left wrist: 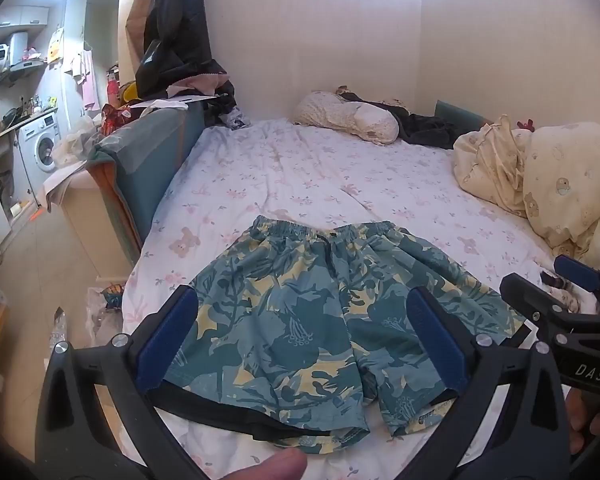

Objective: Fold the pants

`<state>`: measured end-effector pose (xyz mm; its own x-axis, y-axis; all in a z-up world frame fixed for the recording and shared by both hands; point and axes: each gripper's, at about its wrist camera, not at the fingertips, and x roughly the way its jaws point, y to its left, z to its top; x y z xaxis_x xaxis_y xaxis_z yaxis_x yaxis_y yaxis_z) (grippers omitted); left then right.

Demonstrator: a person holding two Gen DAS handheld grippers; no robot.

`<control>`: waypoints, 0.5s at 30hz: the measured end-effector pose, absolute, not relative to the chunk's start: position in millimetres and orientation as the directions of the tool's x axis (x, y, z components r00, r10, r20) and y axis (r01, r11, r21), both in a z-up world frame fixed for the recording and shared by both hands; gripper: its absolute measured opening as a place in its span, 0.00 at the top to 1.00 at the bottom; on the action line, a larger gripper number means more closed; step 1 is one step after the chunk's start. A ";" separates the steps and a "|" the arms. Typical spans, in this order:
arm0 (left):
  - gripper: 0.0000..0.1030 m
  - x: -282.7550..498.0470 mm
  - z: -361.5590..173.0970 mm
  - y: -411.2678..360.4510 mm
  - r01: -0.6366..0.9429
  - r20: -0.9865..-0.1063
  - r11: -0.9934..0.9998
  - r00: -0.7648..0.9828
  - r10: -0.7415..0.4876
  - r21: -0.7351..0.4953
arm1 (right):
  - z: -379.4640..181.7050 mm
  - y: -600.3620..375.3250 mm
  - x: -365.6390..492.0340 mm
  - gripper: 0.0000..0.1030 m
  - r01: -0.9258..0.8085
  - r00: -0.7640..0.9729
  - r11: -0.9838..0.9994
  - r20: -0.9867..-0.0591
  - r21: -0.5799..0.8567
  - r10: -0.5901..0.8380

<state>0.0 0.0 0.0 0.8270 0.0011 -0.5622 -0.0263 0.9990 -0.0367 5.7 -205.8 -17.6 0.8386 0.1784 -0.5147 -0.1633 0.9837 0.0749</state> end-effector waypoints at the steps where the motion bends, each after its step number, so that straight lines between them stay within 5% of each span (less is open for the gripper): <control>1: 0.00 0.2 0.0 0.0 -0.027 -0.562 0.999 0.827 0.001 -0.037 | -17.7 -205.7 5.5 0.00 -0.162 0.839 0.984 -0.515 0.075 0.178; 15: 0.00 -0.5 -1.0 -0.1 -0.025 -0.561 0.999 0.828 0.000 -0.036 | -19.3 -204.4 6.4 0.00 -0.162 0.835 0.984 -0.520 0.076 0.177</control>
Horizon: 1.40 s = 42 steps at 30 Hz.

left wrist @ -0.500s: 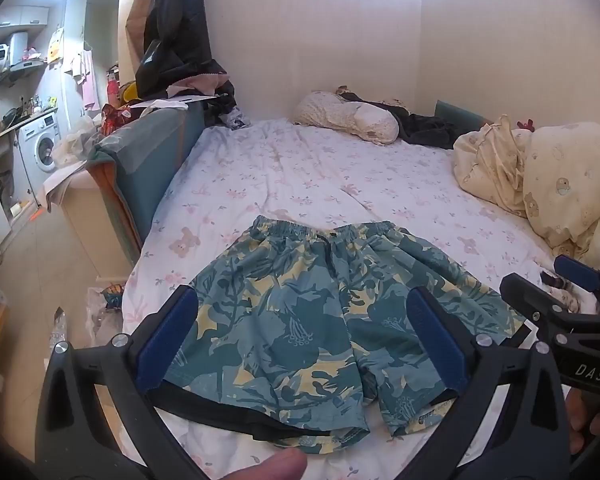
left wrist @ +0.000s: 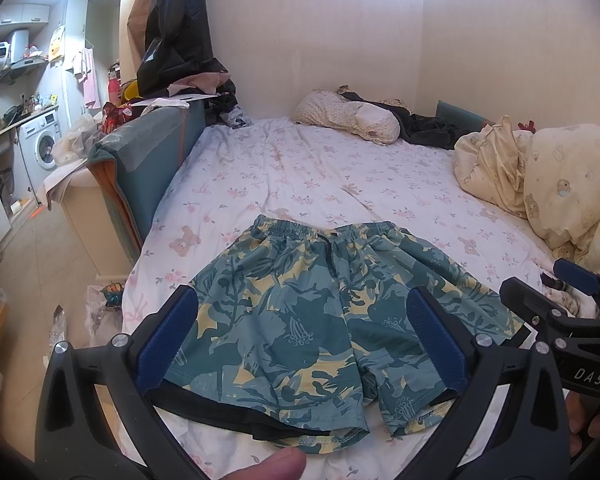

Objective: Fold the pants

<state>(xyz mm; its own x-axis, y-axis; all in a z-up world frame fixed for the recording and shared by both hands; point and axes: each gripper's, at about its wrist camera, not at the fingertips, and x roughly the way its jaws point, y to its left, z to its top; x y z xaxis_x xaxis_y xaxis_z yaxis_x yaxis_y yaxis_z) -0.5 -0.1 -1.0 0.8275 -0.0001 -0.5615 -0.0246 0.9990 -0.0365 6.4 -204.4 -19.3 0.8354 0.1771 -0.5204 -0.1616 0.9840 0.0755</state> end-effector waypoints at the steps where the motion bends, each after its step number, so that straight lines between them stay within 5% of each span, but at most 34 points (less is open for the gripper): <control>1: 0.00 -0.6 -1.0 0.0 -0.024 -0.560 0.999 0.829 -0.001 -0.037 | -20.1 -203.9 6.7 0.00 -0.162 0.834 0.984 -0.523 0.075 0.177; 26: 0.00 -1.6 -4.8 1.1 -0.027 -0.543 0.999 0.840 0.007 -0.029 | -22.3 -203.6 7.2 0.00 -0.159 0.838 0.985 -0.517 0.074 0.174; 39: 0.00 5.6 -8.8 5.0 -0.028 -0.570 0.997 0.821 -0.015 -0.067 | -22.4 -203.6 7.6 0.00 -0.169 0.828 0.982 -0.528 0.083 0.187; 42: 0.00 14.2 -15.6 15.7 -0.015 -0.612 0.988 0.787 -0.082 -0.153 | -27.3 -209.9 9.8 0.00 -0.159 0.814 0.977 -0.541 0.145 0.213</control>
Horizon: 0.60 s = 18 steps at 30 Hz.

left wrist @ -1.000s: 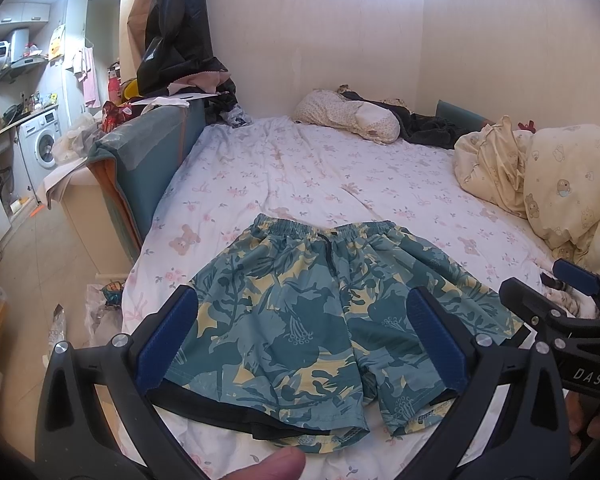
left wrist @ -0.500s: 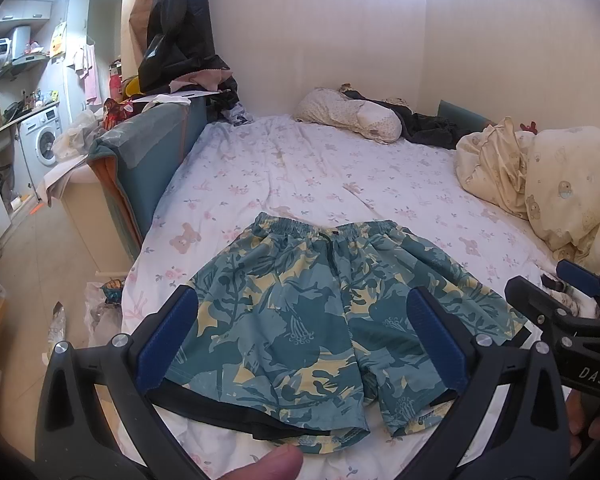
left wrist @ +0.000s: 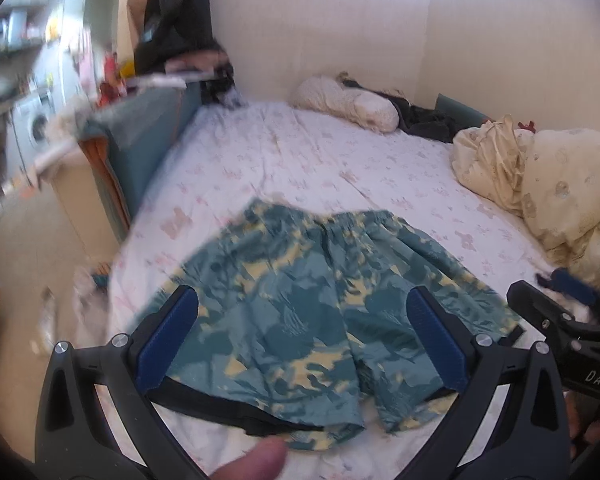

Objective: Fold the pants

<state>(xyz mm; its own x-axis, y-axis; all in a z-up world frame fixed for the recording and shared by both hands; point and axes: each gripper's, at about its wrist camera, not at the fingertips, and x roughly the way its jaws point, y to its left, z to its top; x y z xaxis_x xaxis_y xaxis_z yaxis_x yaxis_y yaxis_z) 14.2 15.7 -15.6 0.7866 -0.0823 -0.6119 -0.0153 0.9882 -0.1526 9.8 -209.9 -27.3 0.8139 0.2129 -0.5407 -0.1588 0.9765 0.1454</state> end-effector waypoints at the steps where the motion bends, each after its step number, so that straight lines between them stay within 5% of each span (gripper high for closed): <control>1: 0.00 17.7 -18.7 23.4 -0.032 -0.637 0.981 0.765 -0.097 -0.189 | -28.9 -212.8 11.3 0.00 -0.153 0.807 0.974 -0.547 0.169 0.221; 8: 0.01 30.0 -68.5 99.0 -0.350 -0.804 0.906 0.594 0.017 -0.240 | -33.1 -250.6 19.8 0.00 -0.021 0.785 0.956 -0.587 0.293 0.197; 13: 0.07 9.7 -152.3 119.9 -0.571 -0.919 0.758 0.382 -0.094 -0.315 | -31.8 -271.2 27.8 0.00 0.007 0.770 0.924 -0.592 0.382 0.239; 18: 0.07 9.9 -185.8 71.9 -0.561 -0.928 0.777 0.366 -0.076 -0.285 | -35.2 -279.7 31.9 0.00 0.026 0.758 0.914 -0.604 0.406 0.247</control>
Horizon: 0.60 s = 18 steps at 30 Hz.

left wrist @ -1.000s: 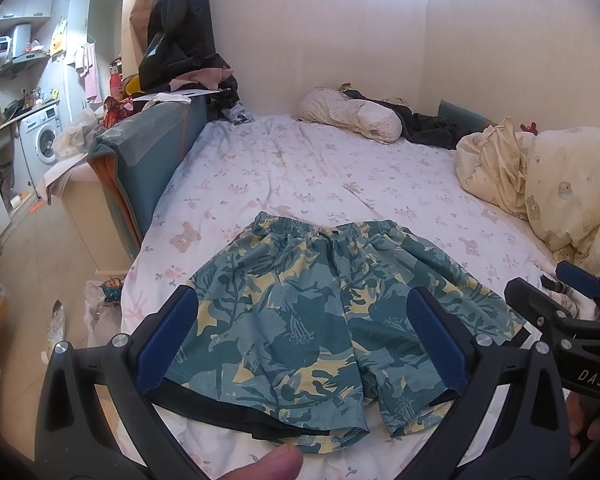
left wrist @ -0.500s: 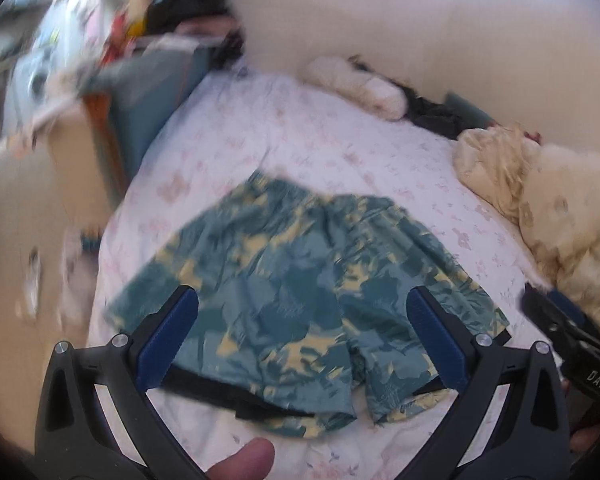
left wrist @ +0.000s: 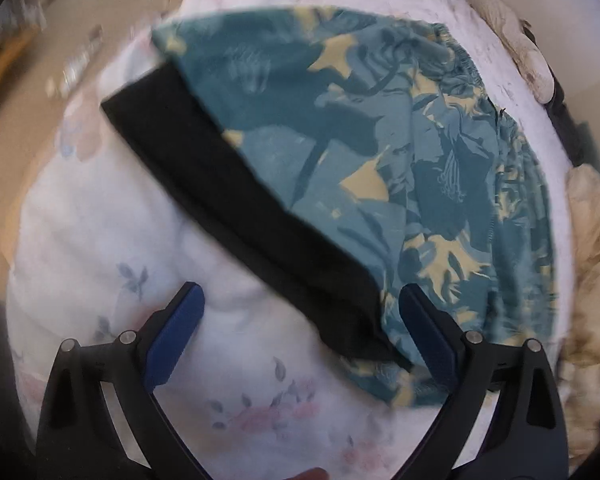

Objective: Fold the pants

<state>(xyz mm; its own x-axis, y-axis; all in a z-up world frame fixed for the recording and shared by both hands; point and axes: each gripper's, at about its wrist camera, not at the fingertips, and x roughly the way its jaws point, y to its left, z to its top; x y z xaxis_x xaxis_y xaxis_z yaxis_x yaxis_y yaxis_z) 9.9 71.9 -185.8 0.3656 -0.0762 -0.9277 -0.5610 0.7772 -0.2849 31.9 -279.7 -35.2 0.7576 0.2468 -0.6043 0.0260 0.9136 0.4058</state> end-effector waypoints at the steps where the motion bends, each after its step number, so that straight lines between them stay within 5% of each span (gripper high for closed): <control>1: 0.07 13.2 -185.6 66.2 -0.548 -0.925 0.788 0.373 -0.070 -0.281 | -36.2 -281.4 32.2 0.00 0.031 0.755 0.912 -0.607 0.409 0.247; 4: 0.27 28.0 -180.2 51.8 -0.489 -0.916 0.826 0.394 -0.077 -0.279 | -41.8 -289.1 32.9 0.00 0.046 0.746 0.909 -0.620 0.415 0.245; 7: 0.31 43.7 -181.4 49.5 -0.472 -0.941 0.848 0.328 -0.085 -0.241 | -58.3 -309.1 39.8 0.00 0.101 0.712 0.890 -0.657 0.445 0.248; 11: 0.29 32.9 -165.8 63.2 -0.526 -0.962 0.815 0.237 -0.133 -0.242 | -80.6 -348.1 59.6 0.00 0.225 0.633 0.882 -0.750 0.414 0.190; 18: 0.22 48.4 -117.8 35.8 -0.369 -0.949 0.911 0.307 -0.069 -0.186 | -127.6 -429.7 109.9 0.02 0.367 0.550 0.831 -0.818 0.419 0.169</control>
<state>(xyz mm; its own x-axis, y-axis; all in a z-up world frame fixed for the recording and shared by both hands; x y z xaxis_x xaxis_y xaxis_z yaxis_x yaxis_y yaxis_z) 48.4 35.8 -117.8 0.3073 -0.0689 -0.9491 -0.3692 0.9106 -0.1857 109.9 -429.7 -127.6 0.5497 0.1691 -0.8180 0.3674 0.8305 0.4186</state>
